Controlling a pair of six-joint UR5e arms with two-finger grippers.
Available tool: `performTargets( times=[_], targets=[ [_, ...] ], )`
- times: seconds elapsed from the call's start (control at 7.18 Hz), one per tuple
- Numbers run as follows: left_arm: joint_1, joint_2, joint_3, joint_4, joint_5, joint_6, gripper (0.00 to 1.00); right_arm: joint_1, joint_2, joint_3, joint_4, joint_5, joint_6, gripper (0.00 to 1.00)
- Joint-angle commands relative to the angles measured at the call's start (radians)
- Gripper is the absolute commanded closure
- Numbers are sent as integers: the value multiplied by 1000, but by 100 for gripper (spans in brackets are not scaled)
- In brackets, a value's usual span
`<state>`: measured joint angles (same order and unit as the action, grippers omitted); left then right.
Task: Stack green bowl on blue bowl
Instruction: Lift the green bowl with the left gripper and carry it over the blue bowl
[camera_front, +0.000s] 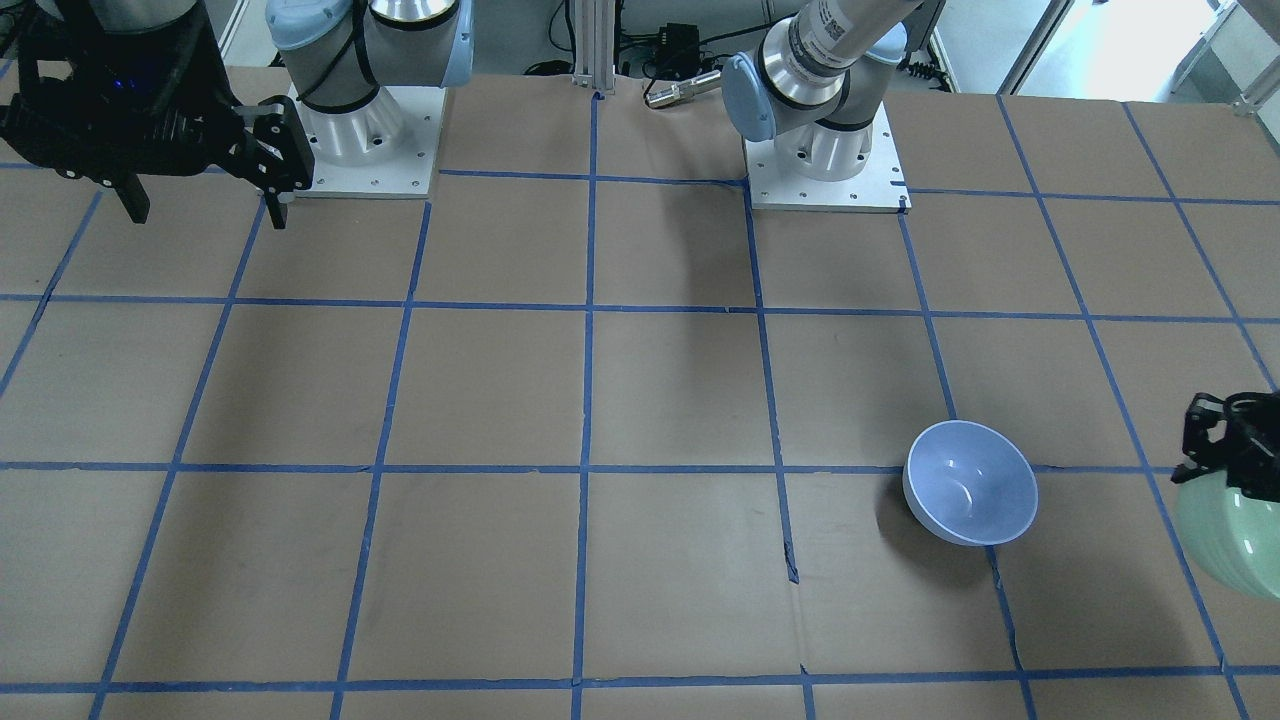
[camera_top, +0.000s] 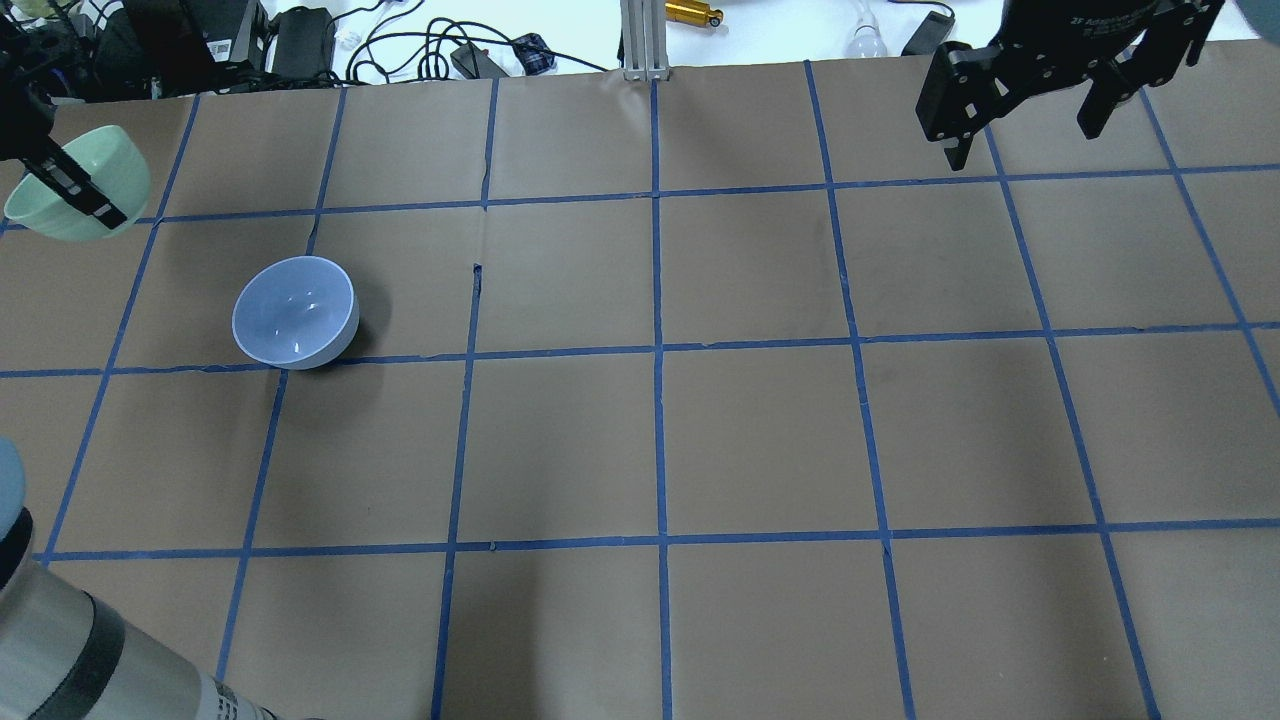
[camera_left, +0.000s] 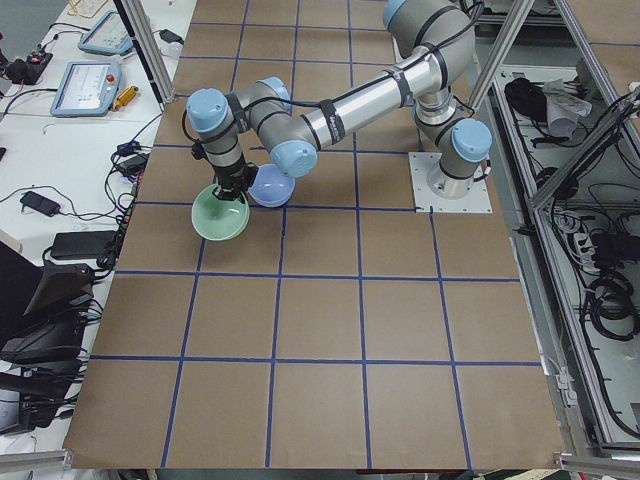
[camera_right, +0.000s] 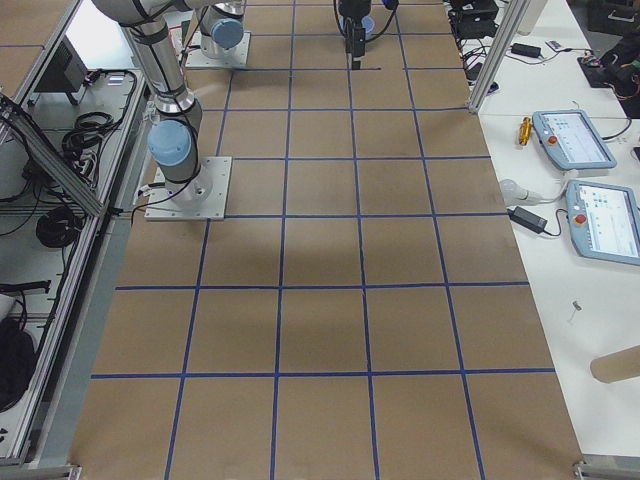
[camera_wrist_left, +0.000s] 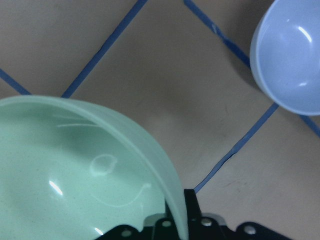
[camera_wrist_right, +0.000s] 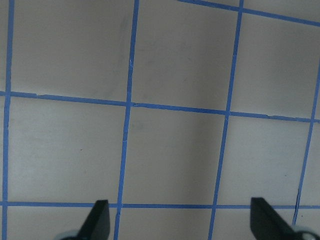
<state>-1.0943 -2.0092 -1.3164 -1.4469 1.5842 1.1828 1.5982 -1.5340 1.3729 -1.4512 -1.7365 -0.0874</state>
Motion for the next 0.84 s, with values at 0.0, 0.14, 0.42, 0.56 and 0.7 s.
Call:
performTargets(
  times=[0.0,0.14,0.42,0.56,0.7],
  targets=[
    [-114,76,-143,102,5,-254,100,0,0,0,0,0,0,0],
    [-156,101,-203,135,49,-346,100,-1,0,0,0,0,0,0],
    [-216,127,-309,227,60,-439,100,0,0,0,0,0,0,0],
    [-220,147,-369,271,83,-490,100,0,0,0,0,0,0,0],
    [-228,156,-418,336,85,-518,100,0,0,0,0,0,0,0]
  ],
)
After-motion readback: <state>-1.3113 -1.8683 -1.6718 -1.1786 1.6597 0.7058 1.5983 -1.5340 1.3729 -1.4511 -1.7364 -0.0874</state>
